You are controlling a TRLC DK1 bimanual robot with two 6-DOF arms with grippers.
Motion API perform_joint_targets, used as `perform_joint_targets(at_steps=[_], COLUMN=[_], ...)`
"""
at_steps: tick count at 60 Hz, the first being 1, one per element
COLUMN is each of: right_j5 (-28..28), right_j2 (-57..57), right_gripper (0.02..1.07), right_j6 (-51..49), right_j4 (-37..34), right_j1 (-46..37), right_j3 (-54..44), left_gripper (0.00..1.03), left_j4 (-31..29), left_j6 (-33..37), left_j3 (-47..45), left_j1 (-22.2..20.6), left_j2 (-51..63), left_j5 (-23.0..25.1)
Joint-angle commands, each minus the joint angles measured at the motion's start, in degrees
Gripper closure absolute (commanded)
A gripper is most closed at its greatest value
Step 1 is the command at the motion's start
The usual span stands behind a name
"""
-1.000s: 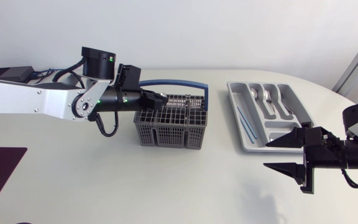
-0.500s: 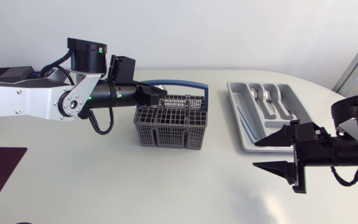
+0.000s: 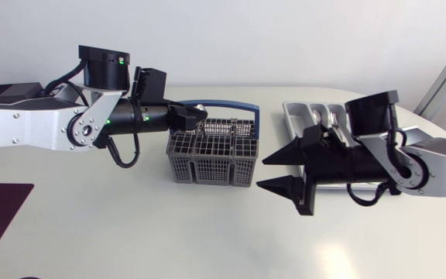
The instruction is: Unload the cutlery basket into the drawer organizer.
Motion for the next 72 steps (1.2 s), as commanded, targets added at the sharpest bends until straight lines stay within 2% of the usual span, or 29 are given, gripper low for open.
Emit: perform_joint_targets(at_steps=[1, 19, 38, 52, 63, 72], right_j5=[2.4, 7.5, 7.6, 7.6, 5.4, 1.6], right_j2=[4.1, 11.9, 14.0, 11.2, 7.4, 4.3], right_gripper=[0.34, 0.34, 0.34, 0.34, 0.34, 0.34], right_j6=[7.0, 11.5, 11.5, 11.1, 9.7, 6.8], right_j4=[2.0, 4.5, 5.1, 6.3, 6.2, 3.1], right_j1=[3.3, 7.4, 7.6, 7.8, 7.3, 5.3], right_j3=[3.3, 9.1, 11.0, 9.8, 8.2, 7.4], left_gripper=[1.00, 1.00, 1.00, 1.00, 1.00, 1.00], left_j4=[0.4, 1.4, 1.7, 0.3, -2.4, -6.1], left_j6=[-0.4, 0.7, 2.3, 2.4, 3.6, 6.2], left_j3=[-1.6, -2.3, -3.4, -2.8, -2.4, -0.7], left_j1=[0.0, 0.7, 0.9, 1.3, 1.7, 1.8], left_j2=[-1.5, -2.4, -5.5, -7.7, -10.7, -12.3], left_j5=[0.9, 1.0, 0.9, 1.1, 3.8, 9.8])
